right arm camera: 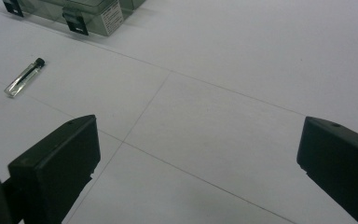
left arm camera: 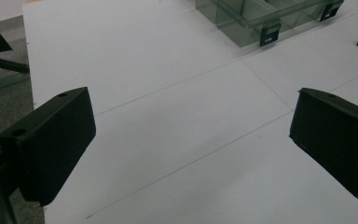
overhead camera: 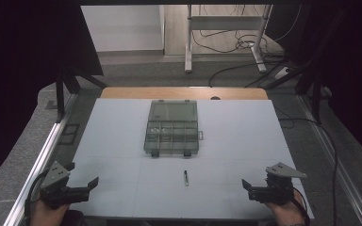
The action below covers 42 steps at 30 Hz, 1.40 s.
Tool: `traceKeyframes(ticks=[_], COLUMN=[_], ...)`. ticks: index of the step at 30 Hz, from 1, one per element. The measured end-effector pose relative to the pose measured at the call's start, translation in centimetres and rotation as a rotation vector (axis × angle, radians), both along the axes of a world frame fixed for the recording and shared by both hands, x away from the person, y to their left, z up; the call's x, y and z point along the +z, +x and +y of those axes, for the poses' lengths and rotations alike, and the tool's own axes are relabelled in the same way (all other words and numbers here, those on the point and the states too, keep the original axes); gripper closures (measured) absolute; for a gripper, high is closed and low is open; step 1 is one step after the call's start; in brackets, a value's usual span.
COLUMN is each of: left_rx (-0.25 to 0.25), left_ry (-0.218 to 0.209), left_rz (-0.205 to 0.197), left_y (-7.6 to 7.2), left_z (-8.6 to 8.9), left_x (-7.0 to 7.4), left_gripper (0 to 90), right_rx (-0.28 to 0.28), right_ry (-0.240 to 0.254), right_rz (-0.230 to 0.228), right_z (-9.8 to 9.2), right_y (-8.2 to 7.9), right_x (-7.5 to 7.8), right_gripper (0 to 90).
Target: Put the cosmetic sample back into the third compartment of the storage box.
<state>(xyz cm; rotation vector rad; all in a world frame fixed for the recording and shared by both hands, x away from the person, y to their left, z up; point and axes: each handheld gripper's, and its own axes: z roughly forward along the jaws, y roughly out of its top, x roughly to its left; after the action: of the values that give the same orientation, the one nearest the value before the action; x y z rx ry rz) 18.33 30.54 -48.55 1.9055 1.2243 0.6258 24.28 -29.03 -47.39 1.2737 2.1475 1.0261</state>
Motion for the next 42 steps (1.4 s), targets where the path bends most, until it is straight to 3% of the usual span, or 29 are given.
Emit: traceKeyframes(ticks=[8,19,26,42], left_rx=[0.006,-0.021,-0.026,-0.028], left_ry=[-0.018,-0.019,-0.013,-0.013], left_rz=[0.004,-0.002,-0.002,-0.002], left_y=[-0.1,-0.2,-0.2,-0.2], left_z=[0.2,0.2,0.2,0.2], left_x=[0.0,0.0,0.0,0.0], left_gripper=[0.9,1.3,1.3,1.3], right_rx=[0.032,0.032,0.077,0.113], right_ry=[-0.017,-0.012,-0.036,-0.011], right_rz=[0.011,0.025,0.024,0.051], right_z=[0.4,0.4,0.8,1.6], right_y=[0.2,0.4,0.4,1.0], right_x=[-0.1,-0.1,-0.1,-0.3], right_gripper=[0.0,0.0,0.0,0.0])
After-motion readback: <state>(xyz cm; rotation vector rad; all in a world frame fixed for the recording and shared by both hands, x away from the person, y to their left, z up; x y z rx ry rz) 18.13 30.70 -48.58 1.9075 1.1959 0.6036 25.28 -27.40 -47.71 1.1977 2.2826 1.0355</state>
